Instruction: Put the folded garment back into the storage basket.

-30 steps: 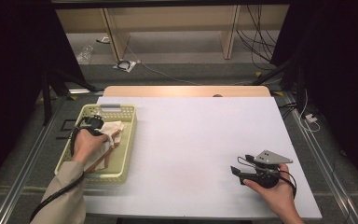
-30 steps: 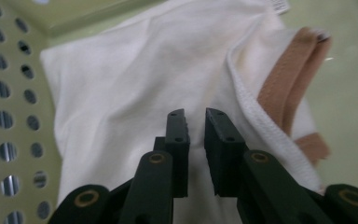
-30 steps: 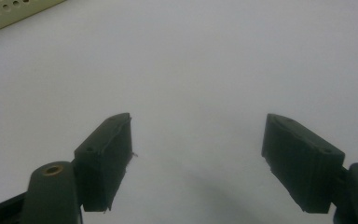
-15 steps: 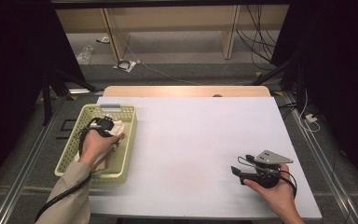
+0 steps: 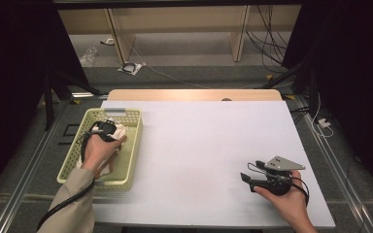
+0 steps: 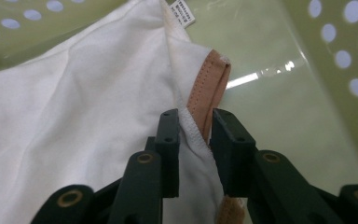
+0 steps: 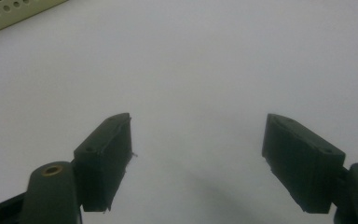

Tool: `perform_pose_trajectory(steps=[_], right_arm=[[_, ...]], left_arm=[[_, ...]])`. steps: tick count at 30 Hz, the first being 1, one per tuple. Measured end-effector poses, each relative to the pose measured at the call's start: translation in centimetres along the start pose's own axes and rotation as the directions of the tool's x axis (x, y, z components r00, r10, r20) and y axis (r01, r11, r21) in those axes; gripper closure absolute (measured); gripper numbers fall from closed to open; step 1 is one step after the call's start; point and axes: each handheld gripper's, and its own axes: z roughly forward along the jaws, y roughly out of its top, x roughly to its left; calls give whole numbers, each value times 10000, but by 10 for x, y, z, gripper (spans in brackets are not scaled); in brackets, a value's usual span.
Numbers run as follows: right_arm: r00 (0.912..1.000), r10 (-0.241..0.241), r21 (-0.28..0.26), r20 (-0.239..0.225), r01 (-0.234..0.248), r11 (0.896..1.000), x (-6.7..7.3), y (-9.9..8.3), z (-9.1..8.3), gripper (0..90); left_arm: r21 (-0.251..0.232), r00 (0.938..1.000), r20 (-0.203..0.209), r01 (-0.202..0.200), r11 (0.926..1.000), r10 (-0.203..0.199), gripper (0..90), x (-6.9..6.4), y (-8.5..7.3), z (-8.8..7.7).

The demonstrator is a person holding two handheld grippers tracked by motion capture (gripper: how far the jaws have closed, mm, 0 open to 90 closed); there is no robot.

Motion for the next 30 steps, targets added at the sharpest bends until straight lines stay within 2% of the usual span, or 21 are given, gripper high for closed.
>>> perform_pose_trajectory(steps=[6, 9, 12, 14, 18, 23, 26, 30], right_arm=[[10000, 39, -65, 4, -39, 10000, 0, 0, 0, 248], [10000, 28, -8, 22, -27, 10000, 0, 1, -1, 249], [10000, 38, -77, 8, -38, 10000, 0, 0, 0, 248], [10000, 24, -9, 34, -24, 10000, 0, 1, -1, 248], [10000, 18, -21, 38, -17, 10000, -1, 1, -1, 247], [10000, 24, -42, 22, -24, 10000, -1, 1, -2, 247], [10000, 35, -142, -6, -35, 9999, -1, 1, -2, 246], [10000, 19, -157, -10, -19, 9999, -1, 1, -2, 245]], left_arm=[[-675, 10000, -19, -57, 9977, 56, 625, -2, 1, -16], [-1092, 9999, 131, -67, 9940, 82, 575, -4, 0, -23], [-1453, 9995, 76, -293, 9889, 308, 517, -5, -1, -29], [-1690, 9994, 136, -283, 9852, 311, 477, -7, -2, -32], [-2294, 9997, 116, -170, 9732, 202, 381, -10, -4, -39], [-2855, 9992, 376, -10, 9584, 123, 315, -16, -7, -49], [-3107, 9970, 760, 116, 9504, 127, 274, -21, -9, -56], [-3598, 9919, 1243, 213, 9328, 253, 211, -27, -12, -64]])
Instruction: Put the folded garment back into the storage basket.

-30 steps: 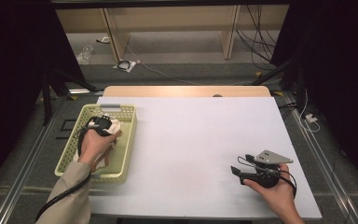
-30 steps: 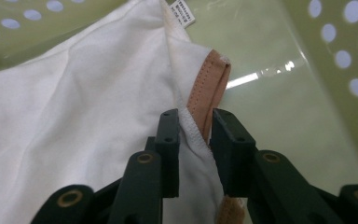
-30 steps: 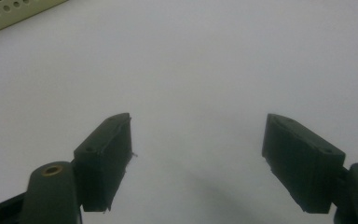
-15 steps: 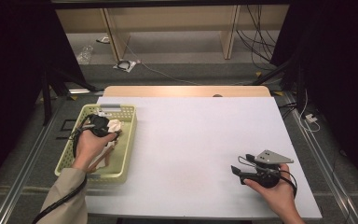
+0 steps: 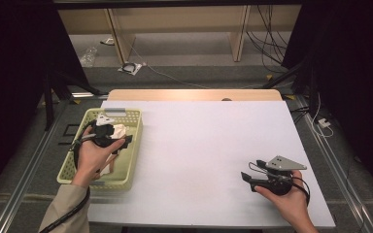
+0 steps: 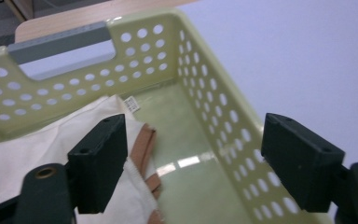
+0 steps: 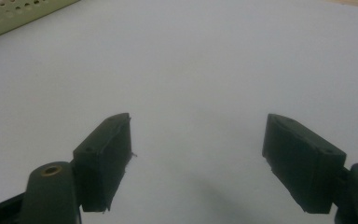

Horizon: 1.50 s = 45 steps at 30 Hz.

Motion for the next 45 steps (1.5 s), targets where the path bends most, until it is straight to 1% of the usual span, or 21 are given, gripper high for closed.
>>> perform_pose_trajectory(steps=[2, 3, 4, 6, 8, 12, 15, 18, 24, 28, 34, 41, 45], right_arm=[[10000, -13, -21, -14, 13, 10000, 0, 0, 0, 244], [10000, -19, -29, -21, 19, 10000, 0, 0, 0, 244], [10000, -24, -34, -23, 24, 10000, 0, 0, 0, 244], [10000, -35, -63, -27, 35, 10000, 0, 0, 0, 243], [10000, -26, -45, -34, 26, 10000, 0, 0, 0, 243], [10000, -34, -91, -46, 34, 10000, 0, 0, -1, 243], [10000, -49, -137, -65, 48, 9999, 0, 0, -1, 242], [9999, -75, -70, -72, 74, 9999, 0, 1, -2, 241], [9999, -83, -179, -126, 80, 9998, 0, 1, -2, 240], [9999, -129, -139, -111, 128, 9998, -1, 1, -3, 240], [9999, -125, -154, -117, 124, 9998, -1, 1, -4, 240], [9998, -136, -160, -123, 134, 9998, -1, 1, -4, 240], [9998, -145, -173, -140, 143, 9997, 0, 1, -4, 240]], left_arm=[[-252, 9997, 234, -31, 9997, 37, 185, -4, 0, -4], [-443, 9994, 336, 30, 9990, -15, 178, -6, -1, -5], [-682, 9993, 378, 67, 9977, -41, 175, -8, -2, -7], [-924, 9991, 430, 84, 9957, -45, 155, -12, -3, -11], [-1045, 9984, 546, -55, 9945, 113, 147, -15, -3, -14], [-1295, 9968, 784, -81, 9915, 184, 134, -23, -5, -20], [-1368, 9947, 962, -222, 9904, 355, 131, -28, -7, -22], [-1527, 9927, 1097, -340, 9877, 511, 136, -34, -9, -23], [-1675, 9863, 1354, -710, 9833, 943, 147, -47, -13, -26], [-1680, 9837, 1434, -839, 9822, 1086, 149, -54, -17, -26], [-1680, 9803, 1529, -992, 9808, 1254, 149, -62, -20, -30], [-1711, 9779, 1613, -1053, 9796, 1333, 154, -68, -26, -34], [-1720, 9775, 1627, -1056, 9794, 1339, 156, -71, -30, -36]])
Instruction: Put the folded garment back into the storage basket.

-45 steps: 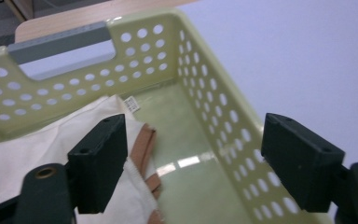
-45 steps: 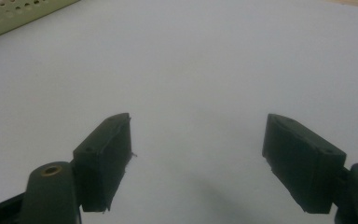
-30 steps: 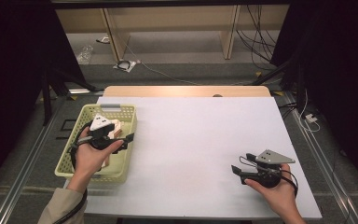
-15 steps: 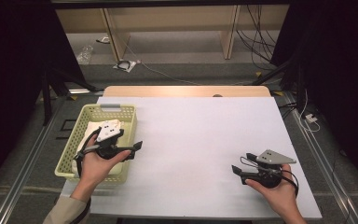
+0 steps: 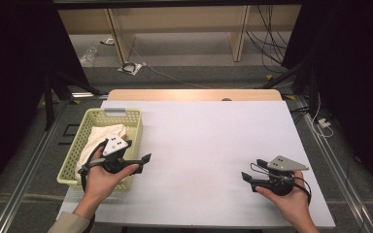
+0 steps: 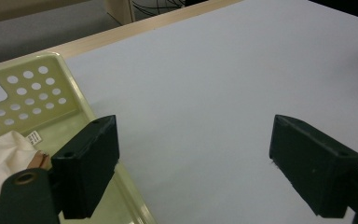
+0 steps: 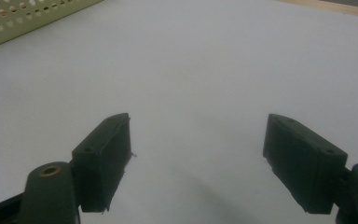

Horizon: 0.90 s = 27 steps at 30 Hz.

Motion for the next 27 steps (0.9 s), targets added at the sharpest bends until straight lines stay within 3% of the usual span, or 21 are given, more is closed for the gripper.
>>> perform_pose_trajectory(steps=[12, 27], right_arm=[[10000, -35, 7, -33, 35, 10000, 0, 0, 0, 240], [10000, 0, -18, -94, 0, 10000, 1, -1, 1, 240]], left_arm=[[39, 9997, 211, -105, 9999, 104, 162, -12, -13, 1], [-548, 9980, 458, -399, 9977, 424, 168, -33, -26, -2]])
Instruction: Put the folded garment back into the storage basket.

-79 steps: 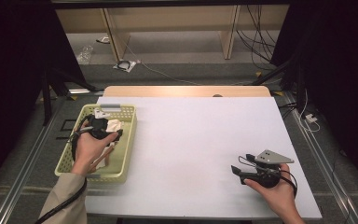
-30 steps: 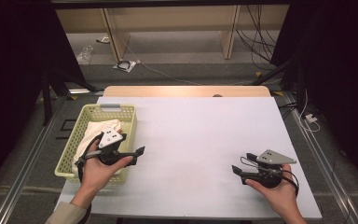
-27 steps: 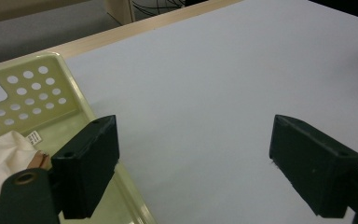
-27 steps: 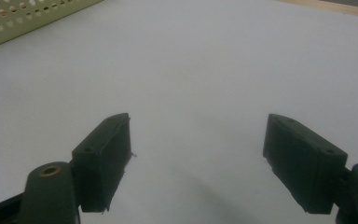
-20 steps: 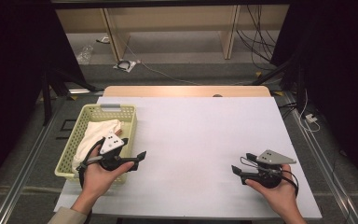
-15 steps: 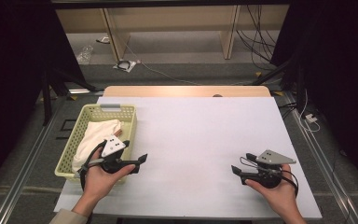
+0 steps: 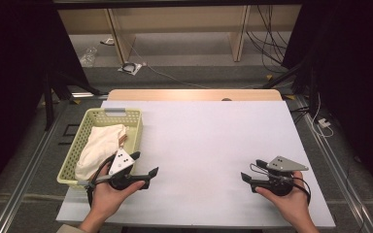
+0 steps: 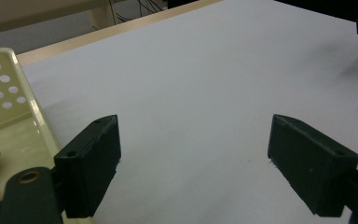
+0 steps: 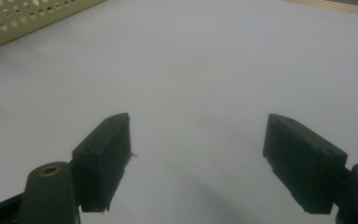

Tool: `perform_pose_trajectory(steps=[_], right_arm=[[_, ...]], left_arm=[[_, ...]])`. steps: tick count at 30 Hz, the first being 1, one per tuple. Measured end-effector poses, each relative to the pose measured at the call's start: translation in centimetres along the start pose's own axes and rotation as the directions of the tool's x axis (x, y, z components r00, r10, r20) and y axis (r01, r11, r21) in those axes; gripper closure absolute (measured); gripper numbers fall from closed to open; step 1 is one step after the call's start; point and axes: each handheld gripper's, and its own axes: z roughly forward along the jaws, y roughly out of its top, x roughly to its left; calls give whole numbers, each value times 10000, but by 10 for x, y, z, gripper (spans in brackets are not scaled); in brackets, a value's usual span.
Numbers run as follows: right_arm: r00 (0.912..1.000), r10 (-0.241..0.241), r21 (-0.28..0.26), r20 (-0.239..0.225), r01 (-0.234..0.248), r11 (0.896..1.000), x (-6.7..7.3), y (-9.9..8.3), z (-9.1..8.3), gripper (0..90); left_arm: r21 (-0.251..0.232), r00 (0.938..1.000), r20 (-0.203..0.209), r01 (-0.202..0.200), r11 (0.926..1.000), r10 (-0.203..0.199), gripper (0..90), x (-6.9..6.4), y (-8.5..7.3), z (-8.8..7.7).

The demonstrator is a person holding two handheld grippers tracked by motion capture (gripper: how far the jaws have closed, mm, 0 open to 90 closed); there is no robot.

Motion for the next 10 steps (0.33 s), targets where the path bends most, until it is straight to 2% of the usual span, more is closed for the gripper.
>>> perform_pose_trajectory(steps=[10], right_arm=[[10000, -18, 67, -53, 18, 10000, 0, -1, 2, 240]], left_arm=[[50, 9999, 136, -67, 10000, 66, 169, -4, -4, 3]])
